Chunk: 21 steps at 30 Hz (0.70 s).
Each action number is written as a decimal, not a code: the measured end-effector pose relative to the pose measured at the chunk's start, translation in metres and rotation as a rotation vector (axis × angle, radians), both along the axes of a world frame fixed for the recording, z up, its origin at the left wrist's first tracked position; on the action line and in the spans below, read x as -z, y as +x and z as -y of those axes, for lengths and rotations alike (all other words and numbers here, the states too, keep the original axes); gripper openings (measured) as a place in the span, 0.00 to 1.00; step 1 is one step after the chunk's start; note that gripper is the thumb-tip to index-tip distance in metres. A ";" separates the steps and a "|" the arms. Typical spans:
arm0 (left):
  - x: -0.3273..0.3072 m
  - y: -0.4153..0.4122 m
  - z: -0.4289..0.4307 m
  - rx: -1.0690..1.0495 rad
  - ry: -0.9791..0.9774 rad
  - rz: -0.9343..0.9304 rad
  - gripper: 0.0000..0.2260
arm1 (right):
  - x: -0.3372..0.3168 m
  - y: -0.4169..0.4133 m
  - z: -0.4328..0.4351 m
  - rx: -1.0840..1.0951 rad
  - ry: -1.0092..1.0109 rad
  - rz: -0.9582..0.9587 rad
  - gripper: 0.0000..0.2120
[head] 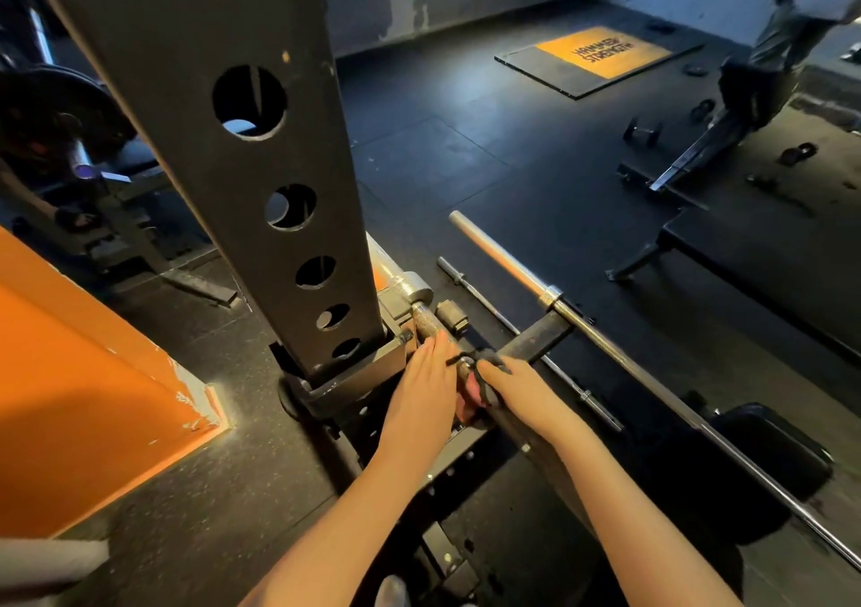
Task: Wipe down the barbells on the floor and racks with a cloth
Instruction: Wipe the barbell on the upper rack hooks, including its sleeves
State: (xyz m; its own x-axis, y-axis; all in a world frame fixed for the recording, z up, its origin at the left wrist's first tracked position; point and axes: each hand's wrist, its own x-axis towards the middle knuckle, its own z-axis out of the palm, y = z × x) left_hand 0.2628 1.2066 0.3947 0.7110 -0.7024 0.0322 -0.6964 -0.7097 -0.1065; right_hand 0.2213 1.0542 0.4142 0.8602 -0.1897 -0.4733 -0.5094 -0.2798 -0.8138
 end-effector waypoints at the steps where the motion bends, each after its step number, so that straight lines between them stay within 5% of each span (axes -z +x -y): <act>1: 0.002 0.001 0.001 0.003 -0.002 -0.001 0.29 | 0.003 -0.015 0.006 0.012 0.028 -0.028 0.14; 4: 0.003 0.003 0.006 -0.008 0.010 -0.025 0.32 | 0.007 -0.039 0.016 0.022 0.160 -0.092 0.16; 21: 0.008 0.008 0.016 -0.093 -0.090 -0.099 0.36 | -0.005 0.026 -0.011 0.054 0.031 -0.131 0.15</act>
State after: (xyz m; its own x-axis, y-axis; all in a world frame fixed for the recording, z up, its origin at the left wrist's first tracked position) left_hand 0.2704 1.1910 0.3865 0.7755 -0.6311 0.0183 -0.6314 -0.7750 0.0262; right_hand 0.2469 1.0655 0.4187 0.7799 -0.2176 -0.5869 -0.6252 -0.2248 -0.7474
